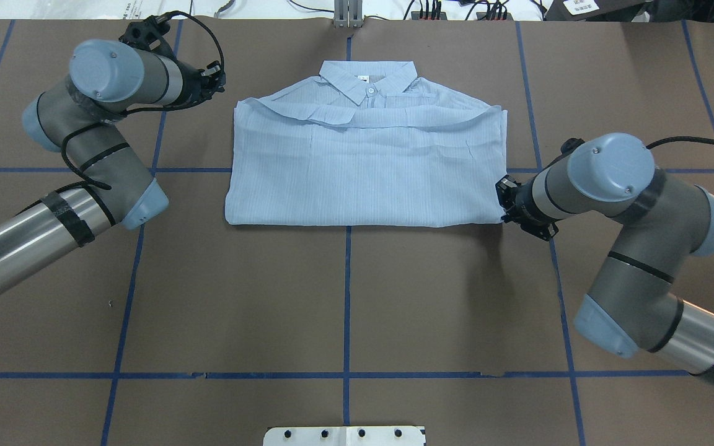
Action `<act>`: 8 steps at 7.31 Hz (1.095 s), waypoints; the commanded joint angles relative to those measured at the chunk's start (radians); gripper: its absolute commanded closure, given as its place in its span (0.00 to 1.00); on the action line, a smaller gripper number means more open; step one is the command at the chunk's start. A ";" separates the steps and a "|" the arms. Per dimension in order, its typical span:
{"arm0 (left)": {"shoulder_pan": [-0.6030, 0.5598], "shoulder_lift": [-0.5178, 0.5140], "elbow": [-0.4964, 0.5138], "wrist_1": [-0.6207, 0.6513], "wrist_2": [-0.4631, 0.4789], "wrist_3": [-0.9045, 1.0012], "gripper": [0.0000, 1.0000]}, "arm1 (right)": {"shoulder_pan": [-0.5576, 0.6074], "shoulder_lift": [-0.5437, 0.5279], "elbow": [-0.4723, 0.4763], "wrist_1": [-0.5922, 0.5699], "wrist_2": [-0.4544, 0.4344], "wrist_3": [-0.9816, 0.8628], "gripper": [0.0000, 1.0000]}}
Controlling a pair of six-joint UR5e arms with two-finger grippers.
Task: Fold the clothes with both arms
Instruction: 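Grasp the folded corner with the right gripper and drag it toward the robot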
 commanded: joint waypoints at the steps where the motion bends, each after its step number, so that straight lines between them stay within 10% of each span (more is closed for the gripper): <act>1: -0.001 0.012 -0.041 0.001 0.000 -0.002 0.63 | -0.127 -0.198 0.224 -0.007 0.095 0.025 1.00; 5: 0.012 0.137 -0.280 0.020 -0.121 -0.072 0.62 | -0.507 -0.279 0.323 -0.024 0.222 0.169 1.00; 6: 0.043 0.146 -0.299 0.019 -0.130 -0.092 0.57 | -0.559 -0.305 0.329 -0.024 0.218 0.175 0.05; 8: 0.147 0.216 -0.413 0.020 -0.130 -0.190 0.51 | -0.541 -0.304 0.338 -0.024 0.192 0.175 0.00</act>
